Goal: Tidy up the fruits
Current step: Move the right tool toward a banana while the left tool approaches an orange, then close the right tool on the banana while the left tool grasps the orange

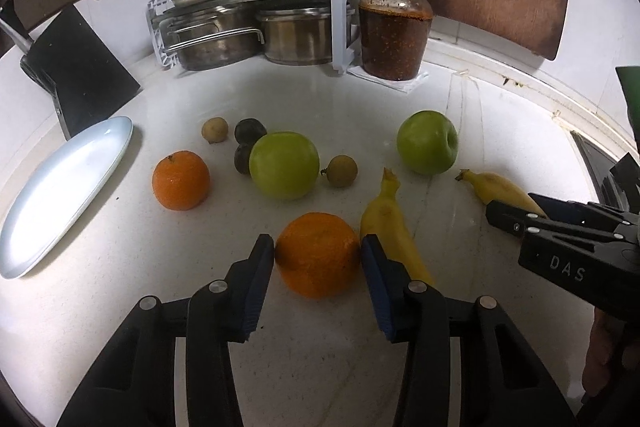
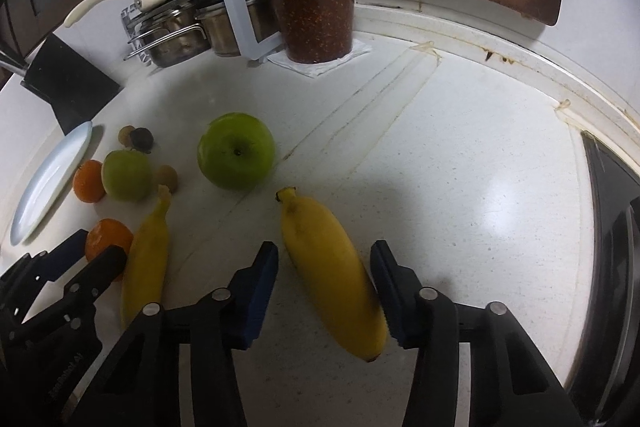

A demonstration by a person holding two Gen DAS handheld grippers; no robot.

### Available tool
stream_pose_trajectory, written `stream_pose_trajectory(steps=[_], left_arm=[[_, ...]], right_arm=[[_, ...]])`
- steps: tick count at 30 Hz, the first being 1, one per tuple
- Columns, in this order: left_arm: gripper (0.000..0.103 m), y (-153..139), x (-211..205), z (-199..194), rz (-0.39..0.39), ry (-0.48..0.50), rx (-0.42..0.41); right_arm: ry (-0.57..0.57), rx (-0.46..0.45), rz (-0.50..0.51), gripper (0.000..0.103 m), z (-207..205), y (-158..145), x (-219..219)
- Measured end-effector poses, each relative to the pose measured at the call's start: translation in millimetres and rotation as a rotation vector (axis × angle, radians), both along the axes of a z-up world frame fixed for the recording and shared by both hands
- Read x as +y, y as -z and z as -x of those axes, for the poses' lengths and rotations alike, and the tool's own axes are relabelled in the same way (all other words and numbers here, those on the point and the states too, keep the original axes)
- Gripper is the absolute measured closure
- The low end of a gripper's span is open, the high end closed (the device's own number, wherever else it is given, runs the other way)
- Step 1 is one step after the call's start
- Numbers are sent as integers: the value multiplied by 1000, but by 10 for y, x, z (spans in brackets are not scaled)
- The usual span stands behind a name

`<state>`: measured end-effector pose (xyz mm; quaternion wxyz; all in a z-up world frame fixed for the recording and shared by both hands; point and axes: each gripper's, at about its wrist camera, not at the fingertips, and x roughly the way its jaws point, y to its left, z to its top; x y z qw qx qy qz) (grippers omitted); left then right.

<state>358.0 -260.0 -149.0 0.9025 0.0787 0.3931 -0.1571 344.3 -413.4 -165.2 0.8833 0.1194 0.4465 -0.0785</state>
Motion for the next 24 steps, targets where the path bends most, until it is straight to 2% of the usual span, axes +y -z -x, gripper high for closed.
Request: stream_pose_trajectory(steps=[4, 7, 15, 24], left_arm=[[58, 7, 16, -7, 7, 5, -5], [59, 6, 17, -1, 9, 8, -12], [61, -17, 71, 26, 28, -3, -9], [61, -191, 159, 150, 47, -12, -56]], right_arm=[[-11, 10, 36, 66, -7, 14, 34], [-12, 9, 25, 71, 9, 8, 31], [-35, -12, 9, 72, 76, -54, 128], [-50, -55, 6, 72, 189, -249, 212]])
